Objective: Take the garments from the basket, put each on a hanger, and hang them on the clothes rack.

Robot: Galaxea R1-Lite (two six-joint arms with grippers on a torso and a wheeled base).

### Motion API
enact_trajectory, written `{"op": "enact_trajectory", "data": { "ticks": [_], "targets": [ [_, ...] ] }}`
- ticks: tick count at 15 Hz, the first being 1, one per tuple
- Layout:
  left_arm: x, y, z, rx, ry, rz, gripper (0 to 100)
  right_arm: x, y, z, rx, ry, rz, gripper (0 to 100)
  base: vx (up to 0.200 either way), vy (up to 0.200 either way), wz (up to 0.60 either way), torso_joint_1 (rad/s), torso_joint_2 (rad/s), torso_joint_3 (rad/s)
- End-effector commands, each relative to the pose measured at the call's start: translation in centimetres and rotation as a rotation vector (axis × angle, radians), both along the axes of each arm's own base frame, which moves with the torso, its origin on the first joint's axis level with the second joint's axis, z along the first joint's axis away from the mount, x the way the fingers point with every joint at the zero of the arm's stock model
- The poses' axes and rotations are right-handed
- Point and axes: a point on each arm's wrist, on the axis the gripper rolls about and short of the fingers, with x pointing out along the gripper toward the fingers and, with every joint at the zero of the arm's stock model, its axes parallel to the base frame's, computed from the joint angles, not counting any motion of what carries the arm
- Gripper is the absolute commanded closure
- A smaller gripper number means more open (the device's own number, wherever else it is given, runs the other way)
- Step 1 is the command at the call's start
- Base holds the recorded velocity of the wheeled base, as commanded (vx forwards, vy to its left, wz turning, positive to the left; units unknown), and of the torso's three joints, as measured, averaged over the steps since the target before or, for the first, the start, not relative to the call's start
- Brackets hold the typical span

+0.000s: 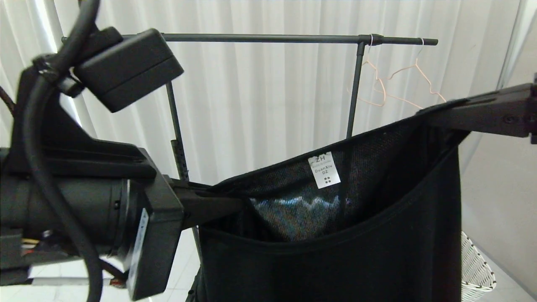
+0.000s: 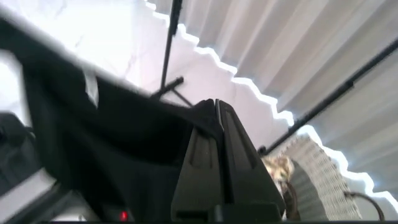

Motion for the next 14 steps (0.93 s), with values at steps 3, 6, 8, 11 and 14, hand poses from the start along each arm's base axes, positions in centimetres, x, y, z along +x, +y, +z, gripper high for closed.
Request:
{"op": "enact_trajectory", "data": {
  "ticks": [3,6,8,11,14],
  "targets": [
    [-3.2,0.1,1.1,-0.113,0.076,-0.081,100,1.6,3.0,-0.2,-0.019,0.010,0.001,100,0.000,0.000,0.00,0.000,0.00,0.000],
    [-3.4,0.2,1.2,-0.112,0.069,-0.084,100,1.5,2.7,-0.2,-0.019,0.009,-0.002,100,0.000,0.000,0.00,0.000,0.00,0.000],
    [-3.1,0.3,0.4,-0.036,-0.003,-0.051,100,0.9,1.6,-0.3,-0.020,0.007,-0.007,100,0.000,0.000,0.00,0.000,0.00,0.000],
    [-1.1,0.5,0.2,0.069,-0.122,0.025,100,-0.7,-1.7,-1.3,-0.082,0.035,-0.025,100,0.000,0.000,0.00,0.000,0.00,0.000],
    [0.1,-0.1,1.4,0.057,-0.157,0.049,100,-2.0,-4.0,-1.7,-0.121,0.052,-0.035,100,0.000,0.000,0.00,0.000,0.00,0.000]
  ]
}}
